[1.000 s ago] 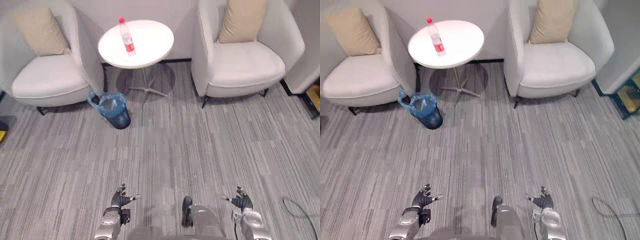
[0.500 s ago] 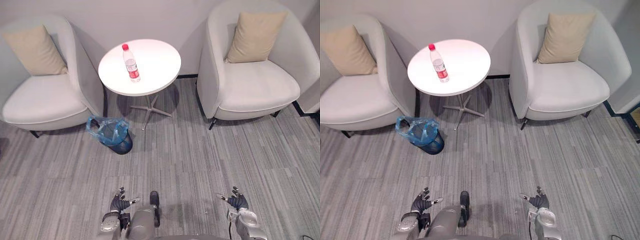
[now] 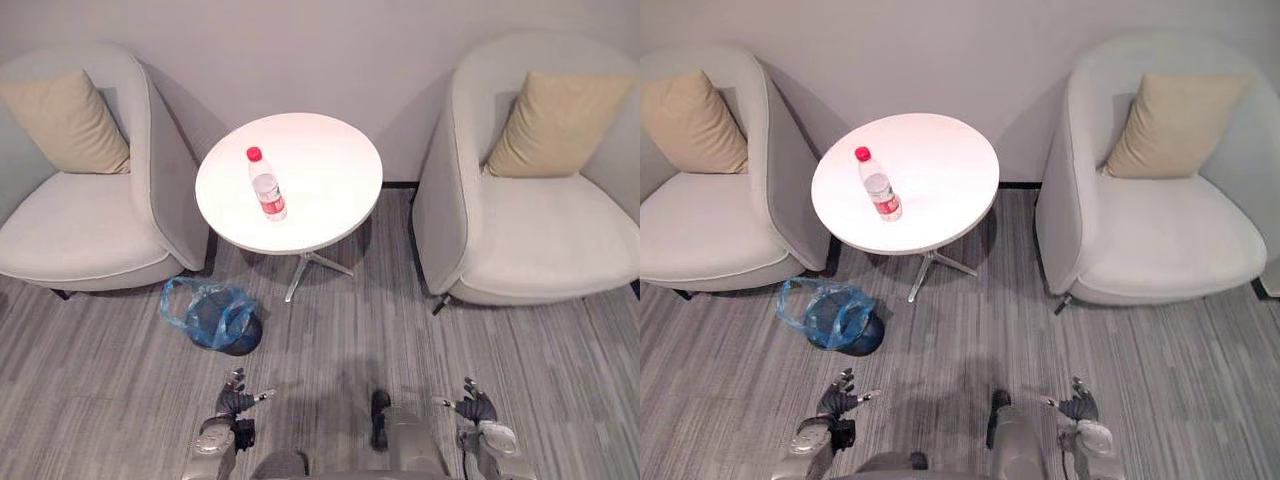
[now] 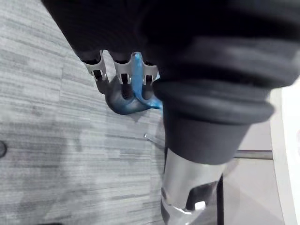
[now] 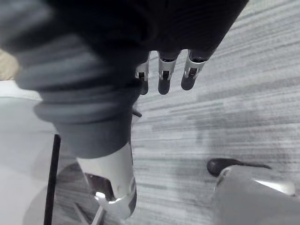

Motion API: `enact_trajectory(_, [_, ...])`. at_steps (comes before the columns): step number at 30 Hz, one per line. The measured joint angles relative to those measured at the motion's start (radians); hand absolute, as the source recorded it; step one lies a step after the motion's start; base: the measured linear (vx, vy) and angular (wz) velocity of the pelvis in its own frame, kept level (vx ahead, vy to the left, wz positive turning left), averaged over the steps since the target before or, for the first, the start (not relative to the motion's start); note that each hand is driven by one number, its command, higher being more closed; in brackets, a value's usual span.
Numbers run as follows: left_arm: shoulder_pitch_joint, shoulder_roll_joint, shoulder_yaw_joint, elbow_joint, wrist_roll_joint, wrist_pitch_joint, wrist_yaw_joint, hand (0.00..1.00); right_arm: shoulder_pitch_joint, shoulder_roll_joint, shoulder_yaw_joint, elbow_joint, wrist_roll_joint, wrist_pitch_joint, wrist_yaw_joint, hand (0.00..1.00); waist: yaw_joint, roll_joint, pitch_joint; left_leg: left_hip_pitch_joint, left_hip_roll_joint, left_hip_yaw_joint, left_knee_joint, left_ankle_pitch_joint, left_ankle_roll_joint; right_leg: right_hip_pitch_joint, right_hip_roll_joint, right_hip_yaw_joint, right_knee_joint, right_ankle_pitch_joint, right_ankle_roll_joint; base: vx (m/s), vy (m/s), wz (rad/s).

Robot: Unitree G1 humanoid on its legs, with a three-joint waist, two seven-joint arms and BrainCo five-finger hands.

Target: Gather rubbish on tea table into small bin, then transfer packed bag to large trash can.

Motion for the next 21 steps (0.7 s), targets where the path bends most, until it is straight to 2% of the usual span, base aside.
enact_trajectory(1, [-0.003,-0.004,-0.001,0.003,0.000,0.000,-0.001,0.00,0.000,0.000,-0.009,0.002,0.000,0.001,0.000,0.00,-0.006,0.004,-0.002,0.003,0.006,-0.013,0.036,0.003,-0.007,0.016,-0.005,-0.030,0.036,-0.050,-0.015,0.26,-0.213,0.40])
enact_trajectory(2, [-0.005,-0.006,-0.001,0.003,0.000,-0.001,-0.001,0.00,0.001,0.000,-0.012,0.002,0.000,0.001,0.001,0.00,-0.009,0.007,-0.002,-0.004,0.013,-0.019,0.063,0.007,-0.016,0.031,-0.004,-0.041,0.031,-0.059,-0.022,0.38,-0.304,0.70])
enact_trajectory(4, [-0.017,-0.020,0.001,0.001,0.000,-0.001,-0.001,0.00,0.016,0.013,-0.012,-0.004,0.001,0.000,0.000,0.00,-0.024,0.015,0.001,-0.099,0.050,-0.018,0.298,0.030,-0.070,0.133,0.000,-0.106,-0.044,-0.071,-0.033,0.32,-0.253,0.81])
enact_trajectory(5, [-0.014,-0.031,0.000,-0.005,0.000,-0.001,-0.003,0.00,0.028,0.024,-0.011,-0.025,0.002,0.001,-0.001,0.00,-0.020,0.020,0.001,-0.154,0.085,0.022,0.438,0.027,-0.076,0.198,0.016,-0.125,-0.094,-0.072,-0.037,0.24,-0.135,0.54])
enact_trajectory(6, [-0.004,-0.044,-0.001,-0.011,0.000,0.000,-0.004,0.00,0.045,0.037,-0.011,-0.040,0.014,-0.006,-0.008,0.00,-0.001,0.024,0.003,-0.197,0.133,0.107,0.545,0.018,-0.059,0.274,0.032,-0.142,-0.152,-0.069,-0.044,0.23,-0.103,0.28])
enact_trajectory(7, [0.001,-0.049,-0.001,-0.011,0.000,0.000,-0.004,0.00,0.045,0.041,-0.012,-0.041,0.020,-0.007,-0.011,0.00,0.005,0.023,0.004,-0.213,0.142,0.135,0.552,0.010,-0.046,0.290,0.034,-0.144,-0.166,-0.069,-0.044,0.15,-0.041,0.06])
enact_trajectory(8, [0.005,-0.055,-0.001,-0.011,0.000,0.000,-0.004,0.00,0.042,0.041,-0.014,-0.042,0.025,-0.007,-0.014,0.00,0.007,0.023,0.003,-0.239,0.144,0.162,0.532,0.004,-0.037,0.305,0.033,-0.147,-0.185,-0.068,-0.044,0.17,0.002,0.06])
enact_trajectory(10, [0.008,-0.057,0.000,-0.011,0.000,0.001,-0.004,0.00,0.026,0.043,-0.028,-0.041,0.040,-0.007,-0.015,0.00,0.008,0.038,-0.001,-0.289,0.135,0.199,0.392,0.001,-0.025,0.323,0.025,-0.149,-0.209,-0.067,-0.038,0.19,0.064,0.07])
enact_trajectory(11, [0.005,-0.056,0.000,-0.011,0.000,0.002,-0.003,0.00,0.021,0.045,-0.037,-0.036,0.042,-0.006,-0.018,0.00,0.007,0.039,-0.001,-0.303,0.111,0.198,0.263,0.017,-0.023,0.323,0.010,-0.153,-0.209,-0.069,-0.024,0.19,0.129,0.20])
enact_trajectory(12, [0.004,-0.061,-0.003,-0.011,0.000,0.001,-0.004,0.00,0.026,0.038,-0.043,-0.036,0.043,-0.006,-0.020,0.00,0.005,0.051,-0.004,-0.302,0.083,0.197,0.080,0.128,-0.026,0.336,0.000,-0.164,-0.202,-0.084,0.003,0.20,0.142,0.24])
enact_trajectory(13, [0.006,-0.063,-0.006,-0.011,0.000,0.001,-0.003,0.00,0.034,0.033,-0.043,-0.034,0.043,-0.006,-0.020,0.00,0.006,0.061,-0.007,-0.296,0.083,0.195,0.042,0.235,-0.026,0.340,0.004,-0.162,-0.196,-0.094,0.018,0.21,0.138,0.19])
enact_trajectory(14, [0.005,-0.053,-0.010,0.000,0.000,0.002,-0.003,0.00,0.034,0.037,-0.040,-0.016,0.045,-0.002,-0.022,0.00,0.011,0.057,-0.004,-0.273,0.069,0.203,0.031,0.268,0.005,0.356,-0.008,-0.150,-0.188,-0.107,0.035,0.23,0.124,0.25])
enact_trajectory(15, [0.004,-0.038,-0.011,0.000,0.000,0.001,-0.002,0.00,0.036,0.042,-0.036,-0.016,0.046,0.000,-0.022,0.00,0.008,0.033,-0.009,-0.266,0.035,0.199,0.005,0.266,0.014,0.368,-0.028,-0.135,-0.214,-0.110,0.048,0.24,0.147,0.23])
enact_trajectory(16, [0.000,-0.030,-0.011,0.000,0.000,0.001,-0.002,0.00,0.036,0.045,-0.036,-0.016,0.046,0.000,-0.022,0.00,0.011,0.021,-0.007,-0.266,0.024,0.200,-0.001,0.264,0.018,0.371,-0.041,-0.135,-0.225,-0.107,0.054,0.19,0.122,0.24])
enact_trajectory(20, [0.006,-0.013,-0.012,0.001,0.000,0.003,-0.003,0.00,0.016,0.049,-0.032,-0.017,0.038,0.000,-0.020,0.00,0.032,-0.002,-0.008,-0.233,-0.018,0.212,-0.021,0.239,0.042,0.392,-0.080,-0.129,-0.226,-0.125,0.082,0.13,0.080,0.00])
enact_trajectory(21, [0.017,-0.012,-0.012,0.001,0.000,0.004,-0.004,0.00,-0.001,0.050,-0.031,-0.016,0.033,0.000,-0.017,0.00,0.032,-0.012,-0.007,-0.212,-0.045,0.223,-0.021,0.194,0.045,0.386,-0.117,-0.121,-0.179,-0.169,0.103,0.10,0.090,-0.03])
